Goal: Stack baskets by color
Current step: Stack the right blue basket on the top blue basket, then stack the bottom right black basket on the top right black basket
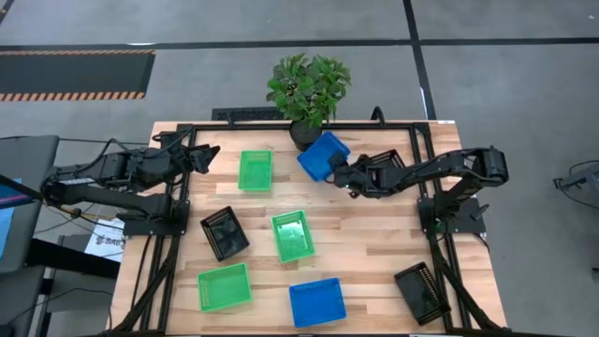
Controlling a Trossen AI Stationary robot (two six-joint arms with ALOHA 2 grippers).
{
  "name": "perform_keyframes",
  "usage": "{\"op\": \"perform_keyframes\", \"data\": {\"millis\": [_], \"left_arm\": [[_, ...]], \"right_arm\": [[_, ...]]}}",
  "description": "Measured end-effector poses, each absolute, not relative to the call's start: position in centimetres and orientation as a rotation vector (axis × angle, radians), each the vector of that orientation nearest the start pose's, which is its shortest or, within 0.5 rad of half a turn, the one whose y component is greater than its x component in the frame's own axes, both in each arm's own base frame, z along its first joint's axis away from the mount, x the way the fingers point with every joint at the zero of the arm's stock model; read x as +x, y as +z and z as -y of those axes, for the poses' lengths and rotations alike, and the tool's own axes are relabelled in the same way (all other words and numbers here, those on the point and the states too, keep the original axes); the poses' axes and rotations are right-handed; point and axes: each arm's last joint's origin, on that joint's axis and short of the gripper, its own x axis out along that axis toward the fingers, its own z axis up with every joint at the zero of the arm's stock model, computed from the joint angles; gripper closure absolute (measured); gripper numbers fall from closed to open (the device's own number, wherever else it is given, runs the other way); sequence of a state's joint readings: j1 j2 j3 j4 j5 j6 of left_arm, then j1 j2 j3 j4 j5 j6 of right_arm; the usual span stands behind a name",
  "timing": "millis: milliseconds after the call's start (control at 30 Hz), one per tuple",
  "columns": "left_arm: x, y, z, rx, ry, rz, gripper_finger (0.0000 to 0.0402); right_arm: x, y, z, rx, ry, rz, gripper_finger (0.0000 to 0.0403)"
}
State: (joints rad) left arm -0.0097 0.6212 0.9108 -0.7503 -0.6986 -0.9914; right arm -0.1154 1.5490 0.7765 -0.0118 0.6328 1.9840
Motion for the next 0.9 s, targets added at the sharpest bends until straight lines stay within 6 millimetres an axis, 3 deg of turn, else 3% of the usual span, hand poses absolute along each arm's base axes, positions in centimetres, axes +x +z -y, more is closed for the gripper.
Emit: {"op": "perform_keyframes", "data": {"millis": [300,433,600,767,900], "left_arm": [[10.3,34.5,-1.8,-0.767,0.836,-0.062,0.0135],[10.3,34.5,-1.8,-0.763,0.845,-0.057,0.0135],[10.3,34.5,-1.8,-0.763,0.845,-0.057,0.0134],[10.3,34.5,-1.8,-0.764,0.843,-0.057,0.0134],[10.3,34.5,-1.8,-0.766,0.84,-0.059,0.0134]], "right_arm": [[29.2,17.5,5.3,1.566,-1.171,0.191,0.0235],[29.0,17.9,5.4,1.465,-1.154,0.127,0.0194],[28.3,20.1,5.7,1.294,-1.084,0.07,0.016],[26.1,24.0,5.5,1.04,-0.966,-0.031,0.0159],[23.5,25.5,4.5,1.081,-0.826,-0.229,0.017]]}}
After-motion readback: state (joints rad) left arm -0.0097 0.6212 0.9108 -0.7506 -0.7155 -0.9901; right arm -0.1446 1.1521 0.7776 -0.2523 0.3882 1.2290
